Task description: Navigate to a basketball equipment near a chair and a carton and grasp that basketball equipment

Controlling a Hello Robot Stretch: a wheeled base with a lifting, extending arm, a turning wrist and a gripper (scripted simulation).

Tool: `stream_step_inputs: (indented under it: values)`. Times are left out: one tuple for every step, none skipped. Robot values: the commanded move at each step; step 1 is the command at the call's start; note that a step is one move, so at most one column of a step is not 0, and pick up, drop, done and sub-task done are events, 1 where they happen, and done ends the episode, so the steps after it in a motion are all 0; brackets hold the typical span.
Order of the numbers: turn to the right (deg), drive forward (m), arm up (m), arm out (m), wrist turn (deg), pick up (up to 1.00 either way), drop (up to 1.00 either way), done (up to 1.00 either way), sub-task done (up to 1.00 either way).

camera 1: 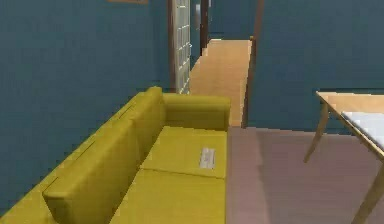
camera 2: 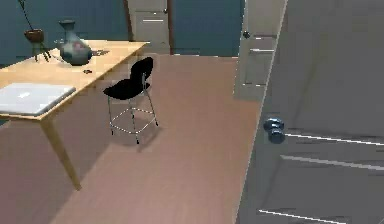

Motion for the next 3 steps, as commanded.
stream_step_inputs:
  values:
    - [45.0, 0.0, 0.0, 0.0, 0.0, 0.0, 0.0, 0.0, 0.0]
    - [36.0, 0.0, 0.0, 0.0, 0.0, 0.0, 0.0, 0.0, 0.0]
    - [0.0, 0.45, 0.0, 0.0, 0.0, 0.0, 0.0, 0.0, 0.0]
